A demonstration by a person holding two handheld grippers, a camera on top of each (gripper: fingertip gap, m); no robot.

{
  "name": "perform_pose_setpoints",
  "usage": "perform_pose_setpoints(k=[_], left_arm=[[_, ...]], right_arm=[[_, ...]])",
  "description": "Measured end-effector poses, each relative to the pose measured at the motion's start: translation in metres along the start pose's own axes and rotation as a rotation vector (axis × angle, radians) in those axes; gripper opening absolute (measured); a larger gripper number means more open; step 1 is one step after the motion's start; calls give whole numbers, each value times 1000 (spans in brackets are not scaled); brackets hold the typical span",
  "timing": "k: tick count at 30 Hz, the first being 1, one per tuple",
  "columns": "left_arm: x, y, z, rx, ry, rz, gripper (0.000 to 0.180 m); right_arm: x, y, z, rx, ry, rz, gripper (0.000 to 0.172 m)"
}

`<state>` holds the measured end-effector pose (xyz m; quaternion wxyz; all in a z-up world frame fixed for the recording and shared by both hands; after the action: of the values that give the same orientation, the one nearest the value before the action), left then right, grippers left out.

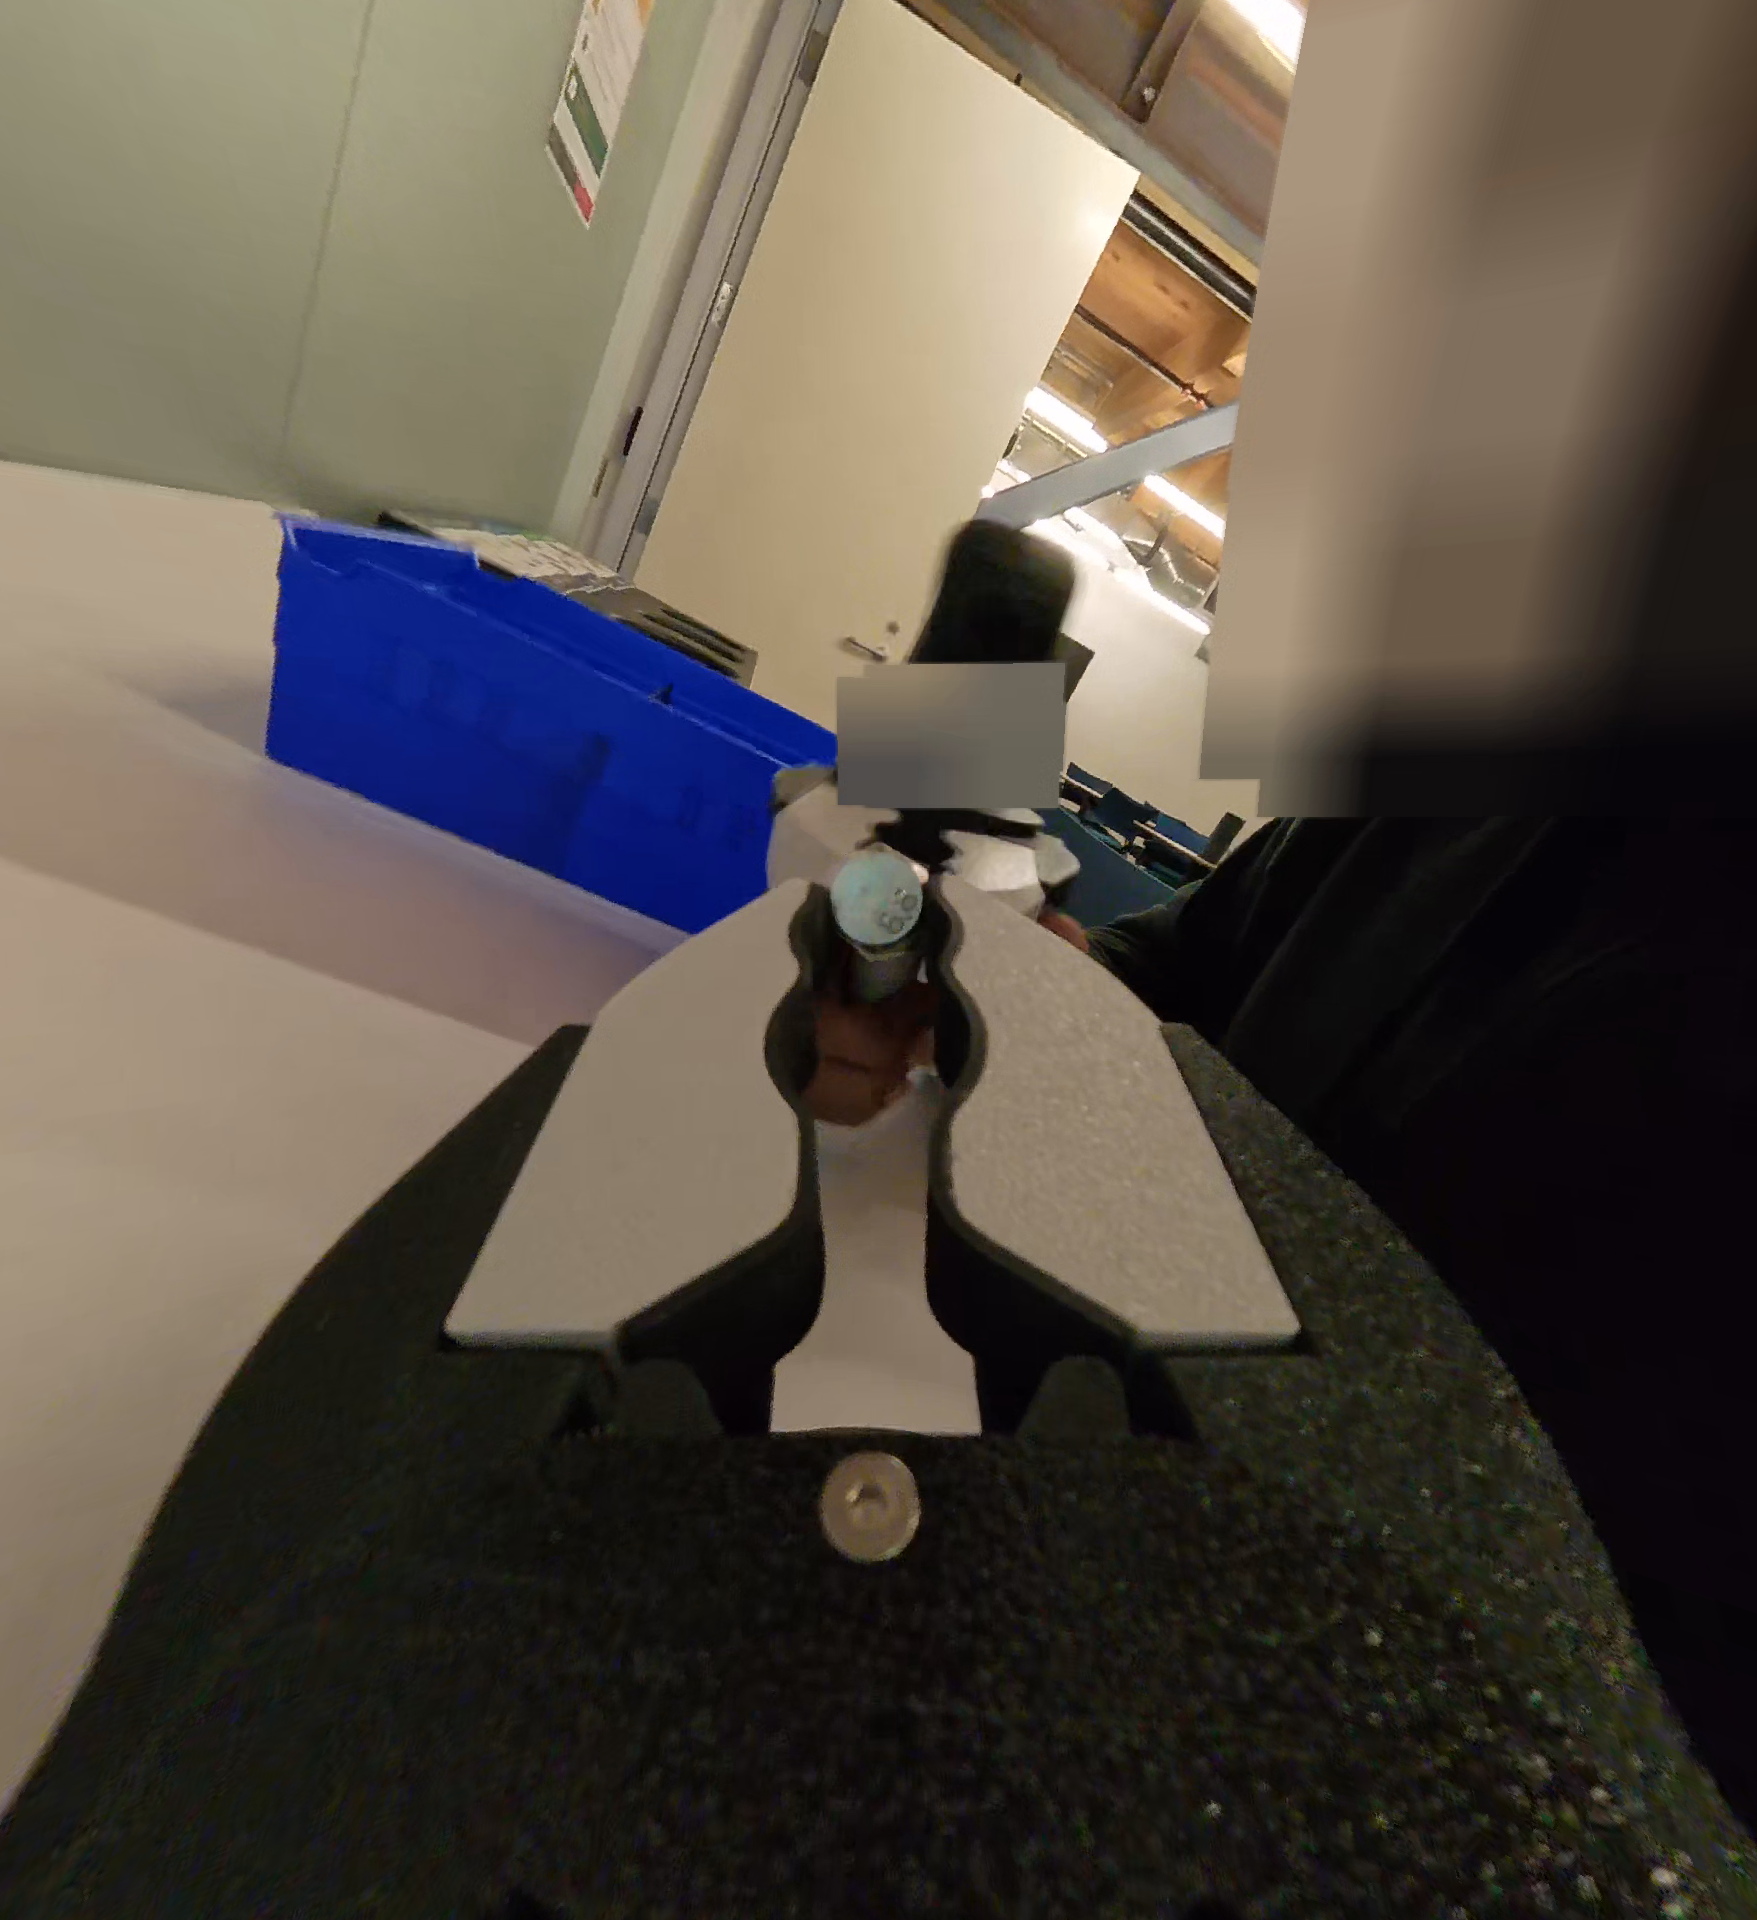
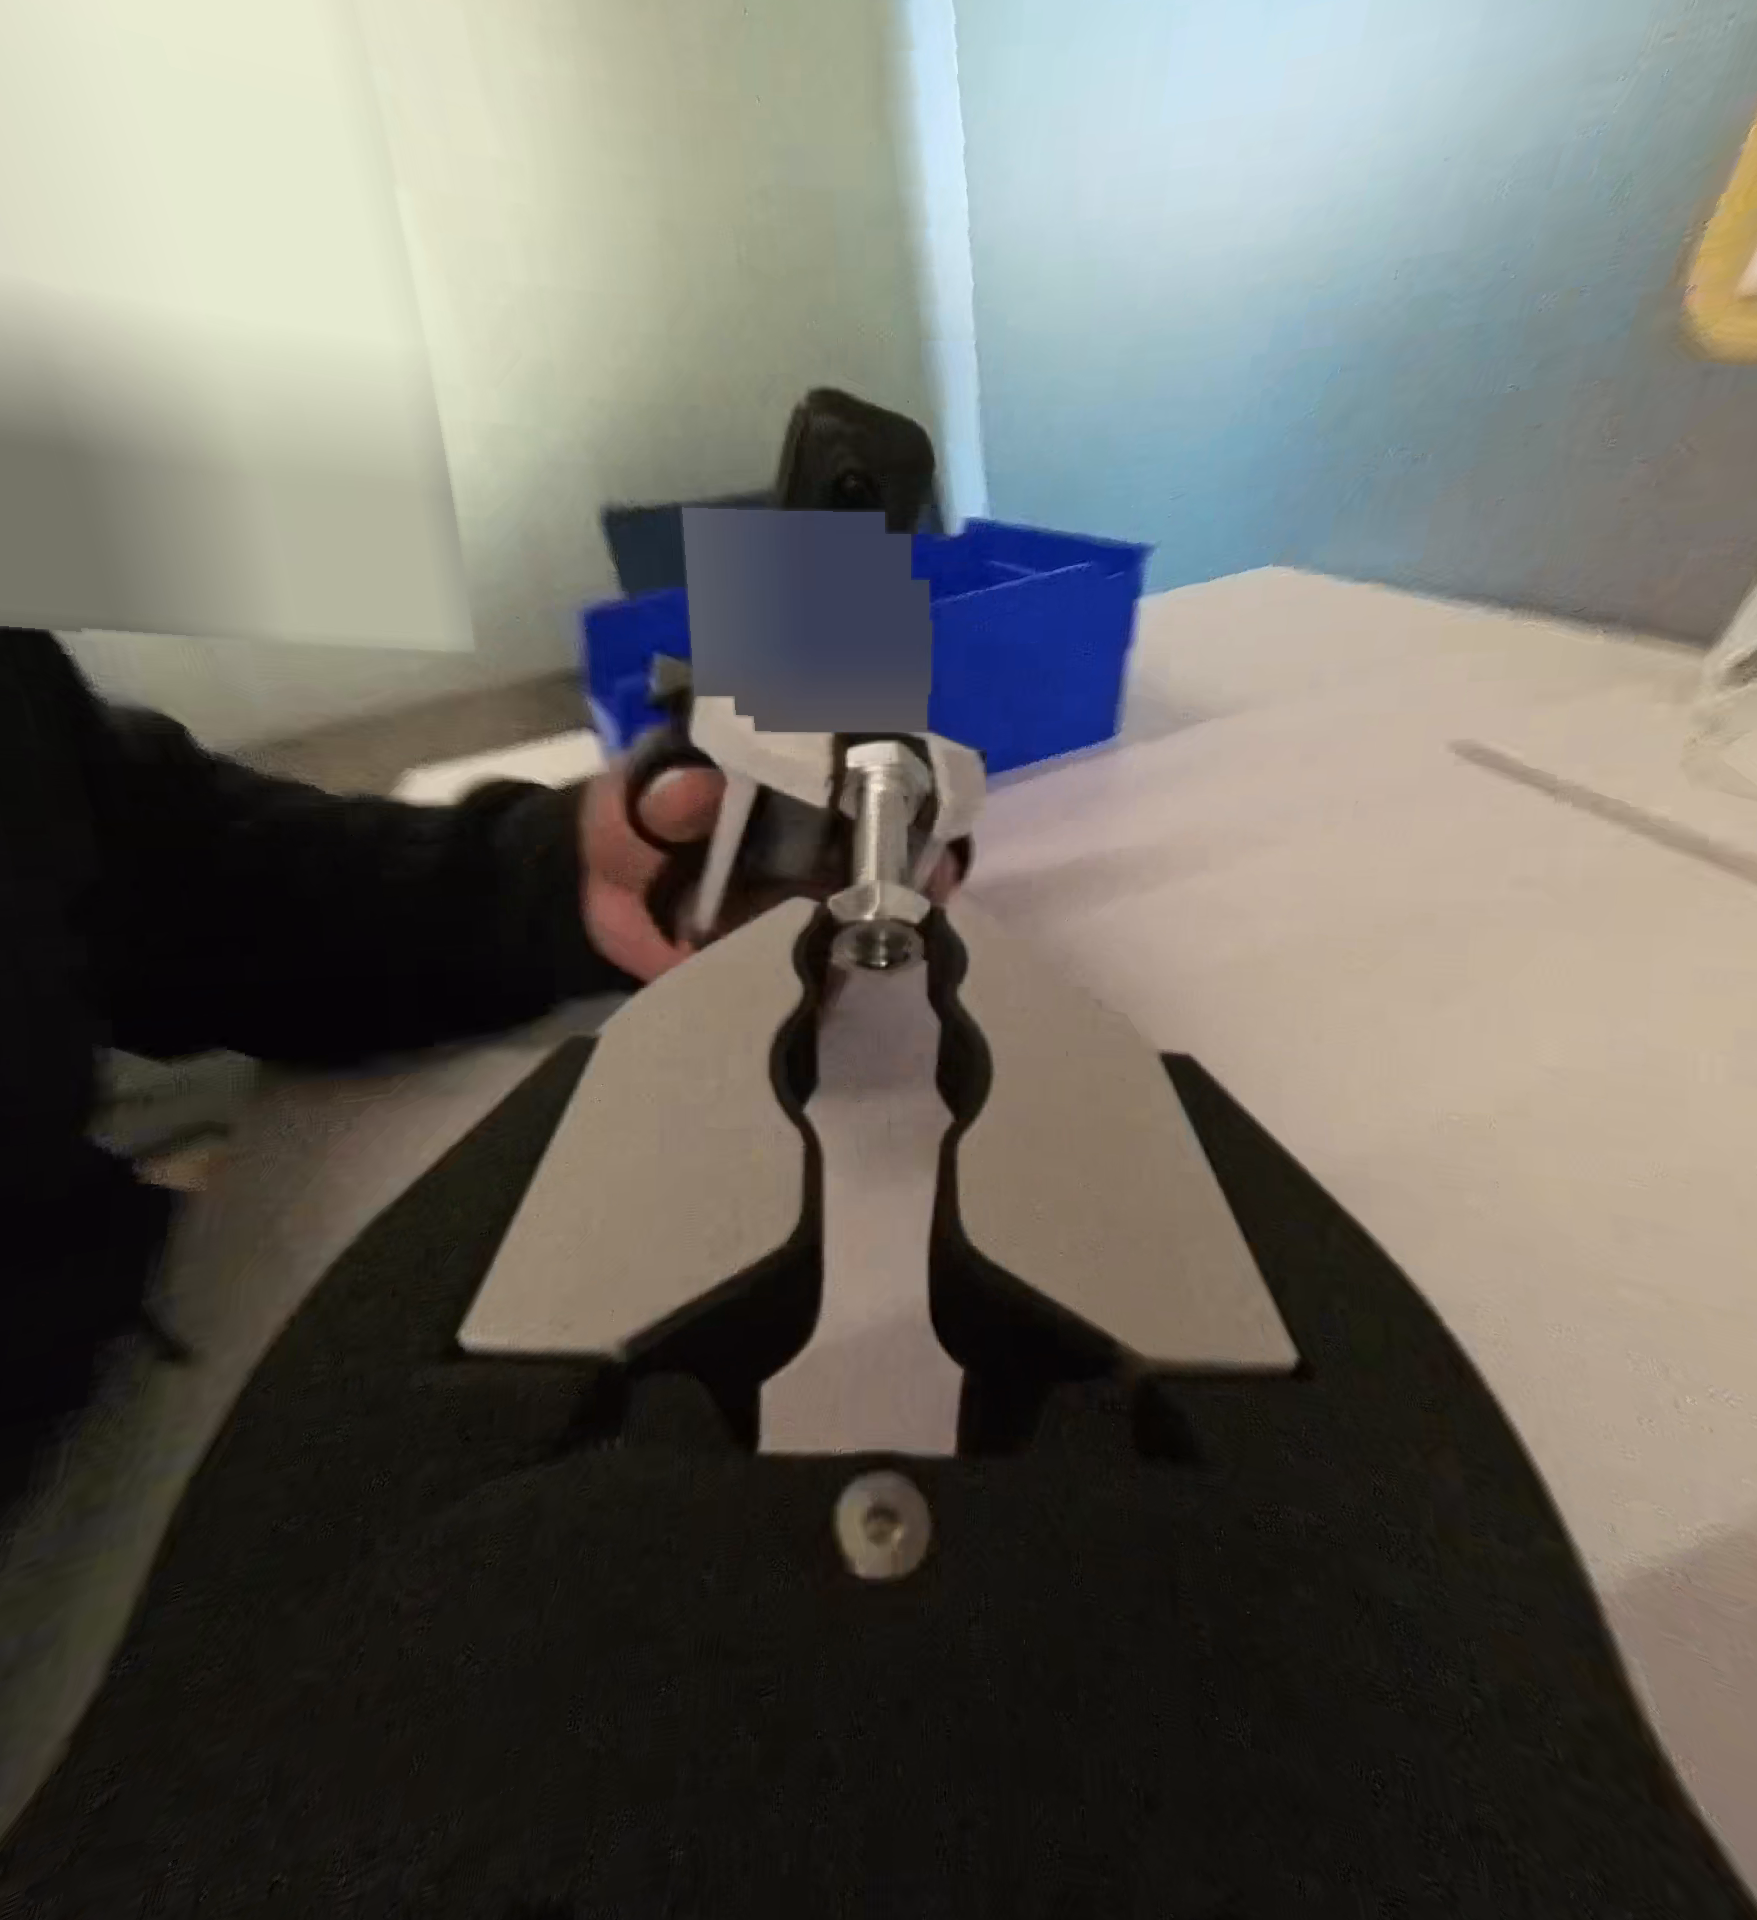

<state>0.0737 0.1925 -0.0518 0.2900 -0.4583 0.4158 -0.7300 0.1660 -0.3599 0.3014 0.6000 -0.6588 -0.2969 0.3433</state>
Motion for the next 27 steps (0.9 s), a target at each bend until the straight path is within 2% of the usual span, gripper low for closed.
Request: perform_pose_setpoints(k=[5, 7, 8, 10, 11, 12, 15, 18, 21, 24, 27], left_arm=[[-5, 7, 0, 12, 27, -164, 17], [-6, 8, 0, 16, 29, -197, 17], [-6, 8, 1, 21, 29, -208, 17], [-7, 8, 0, 28, 23, -199, 17], [-6, 6, 0, 42, 32, -188, 17], [-5, 2, -1, 62, 35, -172, 16], [-5, -3, -4, 68, 20, -102, 17], [-2, -5, -4, 56, 12, -46, 16], [-1, -3, -2, 26, 8, -1, 16], [1, 1, 0, -18, 8, 21, 16], [-2, 4, -1, -34, -7, -13, 17]], right_arm=[[0, 5, -4, 9, 320, -991, 18], [-1, 5, -5, 27, 378, -1198, 18], [-1, 5, -5, 33, 382, -1216, 18], [-3, 7, -5, 22, 334, -1103, 20], [-3, 6, -5, 17, 305, -992, 35], [-1, 2, -5, 14, 288, -857, 48], [1, -3, -5, 4, 167, -392, 61], [-3, -5, -4, 11, -4, 42, 59], [-6, -5, -3, 13, -133, 318, 45], [-3, -3, -3, 20, -146, 367, 19], [-1, 2, -2, 2, -55, 131, 18]])
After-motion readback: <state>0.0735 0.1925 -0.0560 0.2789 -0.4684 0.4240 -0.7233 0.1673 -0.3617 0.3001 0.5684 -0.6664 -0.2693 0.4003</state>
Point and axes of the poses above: each gripper's, where its closed fingertips meet, z out along the fingers, y out of its underside, x = y × z across the jaws, the point moved 2 cm from there along -z, back along the fingers, and after that the axes turned 7 degrees about y, right-handed, at the moved point
